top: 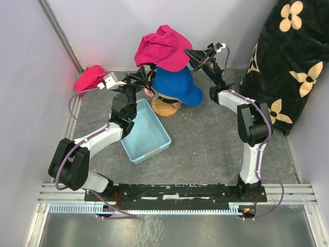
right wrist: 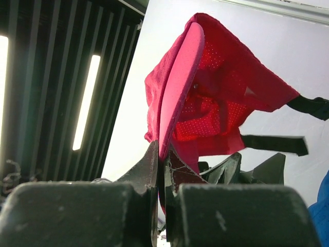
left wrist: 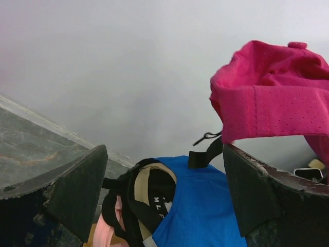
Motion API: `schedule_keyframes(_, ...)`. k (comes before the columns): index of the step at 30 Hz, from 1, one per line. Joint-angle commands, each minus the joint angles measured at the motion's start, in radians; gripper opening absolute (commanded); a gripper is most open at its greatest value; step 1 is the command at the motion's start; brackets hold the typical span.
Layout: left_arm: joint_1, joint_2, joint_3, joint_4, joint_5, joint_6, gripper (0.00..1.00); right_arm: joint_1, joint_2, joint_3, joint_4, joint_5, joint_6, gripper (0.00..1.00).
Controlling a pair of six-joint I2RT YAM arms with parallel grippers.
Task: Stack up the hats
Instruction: Stack the hat on the hat.
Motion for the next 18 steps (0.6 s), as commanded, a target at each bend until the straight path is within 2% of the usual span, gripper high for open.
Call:
schedule_keyframes(1, 0.003, -0.007, 0.036, 0.078, 0.110, 0.062, 0.99, -0.003, -0.002, -0.003, 0.109, -0.006, 0.018, 0.04)
schedule_keyframes(9, 0.003, -0.078, -0.017, 0.025, 0.151, 0.100, 0.99, -0.006, 0.018, 0.041, 0.104, 0.004, 0.027, 0.04)
schedule_keyframes(18, 0.007, -0.025, 0.041, -0.024, 0.153, 0.124, 1.00, -0.006, -0.014, -0.003, 0.111, -0.007, 0.029, 0.04)
